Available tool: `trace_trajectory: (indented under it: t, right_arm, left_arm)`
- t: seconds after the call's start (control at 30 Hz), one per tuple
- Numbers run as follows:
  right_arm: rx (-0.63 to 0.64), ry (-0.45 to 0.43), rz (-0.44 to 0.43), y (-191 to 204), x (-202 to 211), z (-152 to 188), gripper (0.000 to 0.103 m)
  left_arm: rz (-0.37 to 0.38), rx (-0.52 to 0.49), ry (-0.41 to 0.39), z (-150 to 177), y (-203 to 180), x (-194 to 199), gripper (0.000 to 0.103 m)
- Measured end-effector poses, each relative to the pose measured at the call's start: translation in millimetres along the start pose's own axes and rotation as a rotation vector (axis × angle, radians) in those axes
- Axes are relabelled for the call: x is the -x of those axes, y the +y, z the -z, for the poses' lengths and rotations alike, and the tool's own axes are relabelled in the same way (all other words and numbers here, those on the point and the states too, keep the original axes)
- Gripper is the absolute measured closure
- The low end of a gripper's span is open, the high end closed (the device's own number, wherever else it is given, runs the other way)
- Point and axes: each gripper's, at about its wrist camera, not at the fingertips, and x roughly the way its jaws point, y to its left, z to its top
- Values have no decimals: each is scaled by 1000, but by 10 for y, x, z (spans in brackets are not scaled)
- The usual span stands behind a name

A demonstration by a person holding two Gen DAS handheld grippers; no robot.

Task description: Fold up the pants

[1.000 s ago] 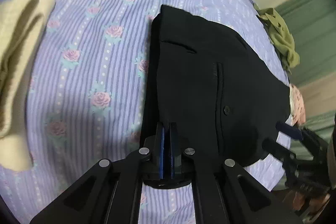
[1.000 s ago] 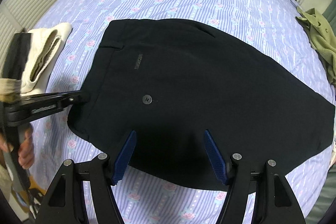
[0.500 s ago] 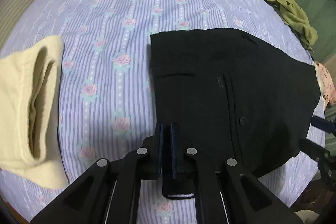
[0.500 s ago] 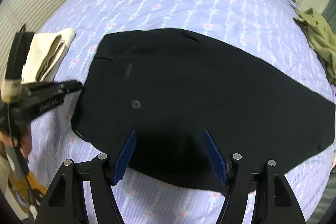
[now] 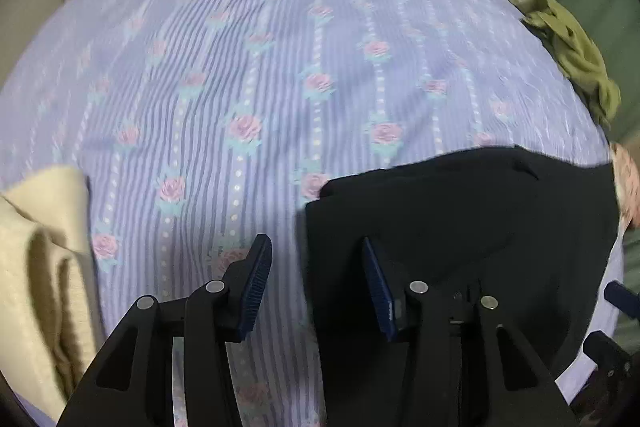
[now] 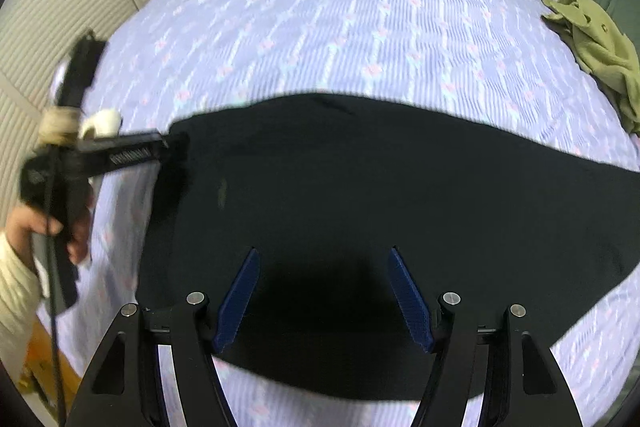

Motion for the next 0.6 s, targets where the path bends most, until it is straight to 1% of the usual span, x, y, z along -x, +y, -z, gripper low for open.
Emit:
trace_trajectory:
  t: [0.03, 0.07, 0.1, 0.13, 0.17, 0.23, 0.3, 0.33, 0.43, 0.5, 0.53, 0.57, 0.6]
  right_arm:
    - [-6, -2, -3, 15, -17, -31, 36]
    - [-11, -4, -9, 23, -31, -53, 36]
    - [-15, -2, -14, 29, -55, -73, 36]
    - [-17, 3, -16, 36, -69, -75, 36]
    - [-18, 7, -18, 41, -79, -71, 36]
    - [-12, 9, -17, 60, -90, -69, 36]
    - [-4, 1, -3, 57, -94, -67, 36]
    - [-6, -4, 4, 54, -82, -48, 36]
    - [-25, 0, 17, 25, -107, -47, 36]
    - [-33, -4, 25, 5, -95, -31, 36]
    - [-36, -12, 38, -18, -69, -26, 36]
    - [-38, -17, 44, -30, -46, -19, 36]
    - [-41, -23, 46, -57, -27, -10, 36]
  left_arm:
    - [40, 32, 5, -8, 41, -29, 70]
    - [94, 64, 15, -3, 78, -44, 88]
    - [94, 82, 27, -8, 95, -57, 89]
    - [94, 77, 22, -16, 94, -50, 91]
    - [88, 68, 14, -31, 84, -34, 94]
    - [87, 56, -21, -48, 72, 41, 97]
    - [92, 62, -51, -95, 54, 77, 97]
    - [77, 59, -54, -115, 47, 48, 97]
    - [37, 24, -22, -167, -1, -99, 97]
    - [11, -3, -25, -161, -34, -86, 95]
    - [-16, -3, -38, -158, -43, -30, 91]
    - [-49, -5, -52, -150, -62, 31, 80]
    - [-79, -12, -70, -137, -86, 109, 74]
